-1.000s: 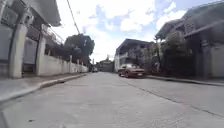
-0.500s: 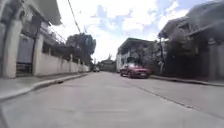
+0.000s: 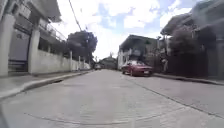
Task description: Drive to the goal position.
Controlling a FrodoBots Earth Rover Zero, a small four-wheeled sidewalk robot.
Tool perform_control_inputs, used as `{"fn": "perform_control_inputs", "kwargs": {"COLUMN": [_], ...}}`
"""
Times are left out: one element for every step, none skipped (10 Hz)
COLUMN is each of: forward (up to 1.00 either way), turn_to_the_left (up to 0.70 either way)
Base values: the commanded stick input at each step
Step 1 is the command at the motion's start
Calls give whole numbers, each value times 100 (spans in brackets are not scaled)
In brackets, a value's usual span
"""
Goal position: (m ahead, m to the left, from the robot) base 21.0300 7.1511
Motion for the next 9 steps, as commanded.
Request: {"fn": "perform_control_inputs", "kwargs": {"forward": [70,70,70,70,70,70,70,70,70], "turn_to_the_left": [0,0,0,0,0,0,0,0,0]}}
